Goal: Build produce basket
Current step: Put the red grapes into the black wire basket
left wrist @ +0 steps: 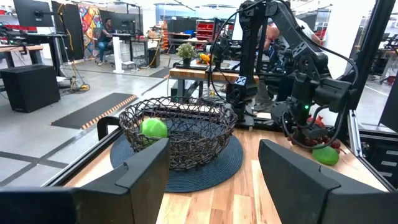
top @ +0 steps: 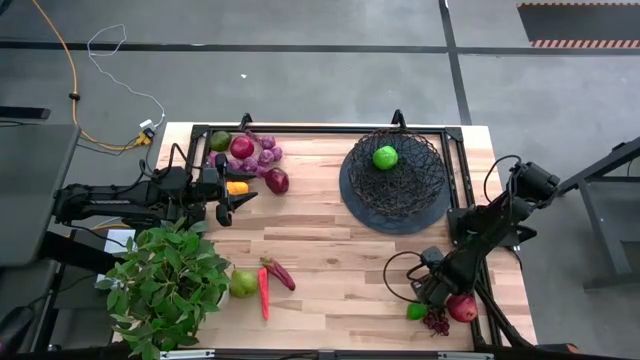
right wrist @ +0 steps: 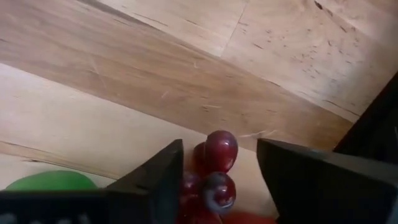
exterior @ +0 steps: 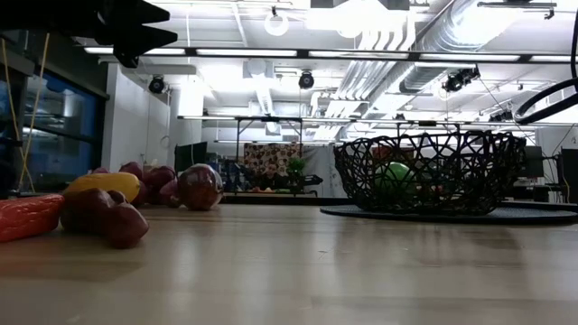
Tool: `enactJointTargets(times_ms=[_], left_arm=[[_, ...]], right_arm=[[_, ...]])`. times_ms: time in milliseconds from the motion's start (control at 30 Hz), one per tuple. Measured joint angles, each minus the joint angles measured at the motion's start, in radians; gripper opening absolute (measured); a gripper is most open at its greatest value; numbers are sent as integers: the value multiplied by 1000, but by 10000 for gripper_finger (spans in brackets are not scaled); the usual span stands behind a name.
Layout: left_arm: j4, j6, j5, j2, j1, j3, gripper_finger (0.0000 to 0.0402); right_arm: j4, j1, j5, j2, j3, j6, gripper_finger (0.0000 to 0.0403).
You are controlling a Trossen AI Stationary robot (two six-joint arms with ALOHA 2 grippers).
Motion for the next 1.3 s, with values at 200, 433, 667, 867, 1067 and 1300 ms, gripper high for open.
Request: enactJointTargets(times_ms=[200,433,667,867,1067,1300], left_arm=[[0,0,0,0,0,0,236],[0,0,0,0,0,0,236],[0,0,0,0,0,0,236],[0,0,0,0,0,0,236],[0,0,0,0,0,0,236],[0,0,0,0,0,0,236]], right_arm=[[-10,0,0,0,0,0,109],[-16,0,-1,0,0,-10,50],[-18,0,-1,0,0,-19,5],[-18,0,-1,-1,0,-39,4],[-26,-2,42,-43,0,-53,2],[-63,-2,186,-140,0,-54,1]])
